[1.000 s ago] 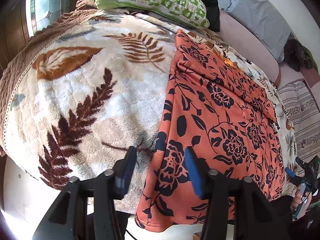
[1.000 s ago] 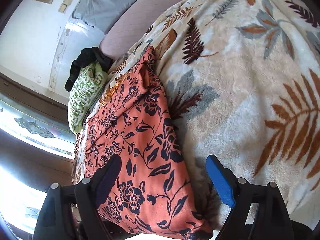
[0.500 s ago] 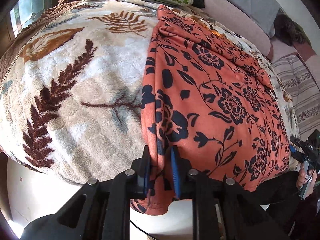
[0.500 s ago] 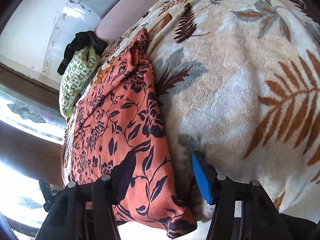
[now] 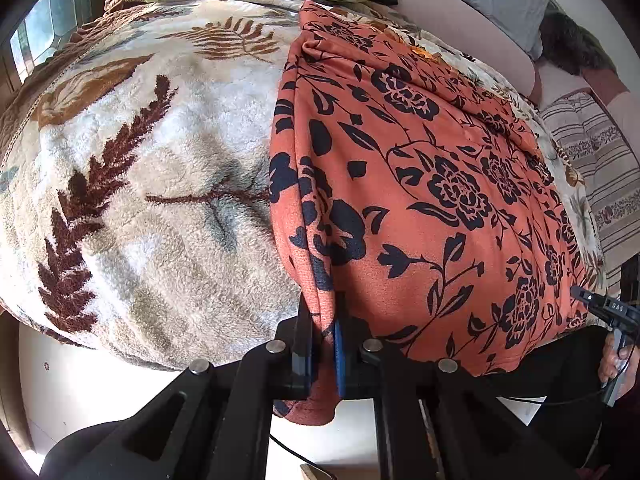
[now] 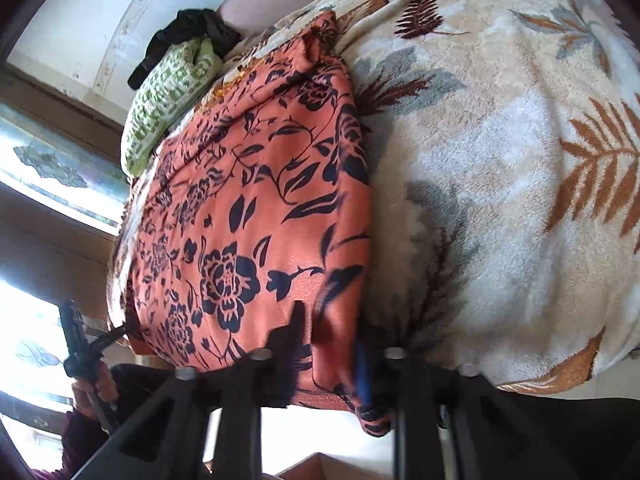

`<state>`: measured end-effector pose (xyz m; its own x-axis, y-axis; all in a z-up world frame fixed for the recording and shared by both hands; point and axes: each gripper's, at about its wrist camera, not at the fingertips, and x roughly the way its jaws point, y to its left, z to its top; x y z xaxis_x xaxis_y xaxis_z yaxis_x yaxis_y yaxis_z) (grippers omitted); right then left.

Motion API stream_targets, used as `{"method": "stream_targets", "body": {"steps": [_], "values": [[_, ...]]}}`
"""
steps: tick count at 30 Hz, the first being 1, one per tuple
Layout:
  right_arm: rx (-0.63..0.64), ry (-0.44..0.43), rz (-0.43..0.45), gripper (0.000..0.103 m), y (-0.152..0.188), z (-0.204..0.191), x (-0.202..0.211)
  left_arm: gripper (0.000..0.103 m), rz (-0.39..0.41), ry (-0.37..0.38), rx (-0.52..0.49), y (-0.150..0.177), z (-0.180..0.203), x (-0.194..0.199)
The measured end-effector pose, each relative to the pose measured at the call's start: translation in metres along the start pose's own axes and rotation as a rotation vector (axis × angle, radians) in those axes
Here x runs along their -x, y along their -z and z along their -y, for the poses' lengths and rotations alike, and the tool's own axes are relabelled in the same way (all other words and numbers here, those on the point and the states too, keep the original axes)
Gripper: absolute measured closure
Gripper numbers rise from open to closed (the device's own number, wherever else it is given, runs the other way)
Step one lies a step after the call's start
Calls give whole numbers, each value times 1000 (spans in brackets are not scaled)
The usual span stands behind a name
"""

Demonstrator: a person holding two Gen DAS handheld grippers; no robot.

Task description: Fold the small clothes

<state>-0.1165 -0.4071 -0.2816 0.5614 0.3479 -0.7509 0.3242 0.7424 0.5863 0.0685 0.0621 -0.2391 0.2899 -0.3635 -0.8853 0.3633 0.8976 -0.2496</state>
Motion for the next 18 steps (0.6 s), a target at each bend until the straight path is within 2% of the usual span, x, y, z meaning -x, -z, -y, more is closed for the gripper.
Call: {"method": "stream_targets", "body": {"steps": [2, 4, 7, 10, 12, 15, 18], "values": [[67, 56, -2, 95, 4, -16, -1, 97, -10, 29, 15, -2, -3, 3], [74, 48, -4, 96, 0, -25, 2, 97, -14, 75, 17, -6, -3, 13], [51, -54, 17, 96, -17, -36, 17, 97, -6, 179, 27, -21, -2, 37], [13, -189, 58, 96, -48, -46, 37, 97, 34, 248, 13, -50, 2, 63], [-5, -271, 106, 96, -74, -56, 48, 97, 62, 286, 10, -79, 4, 75], [-45, -356, 176, 96, -126, -69, 53, 97, 98, 324, 39, -143, 6, 78], [-83, -361, 281, 96, -192, -73, 47, 97, 135, 303, 54, -219, 7, 63]]}}
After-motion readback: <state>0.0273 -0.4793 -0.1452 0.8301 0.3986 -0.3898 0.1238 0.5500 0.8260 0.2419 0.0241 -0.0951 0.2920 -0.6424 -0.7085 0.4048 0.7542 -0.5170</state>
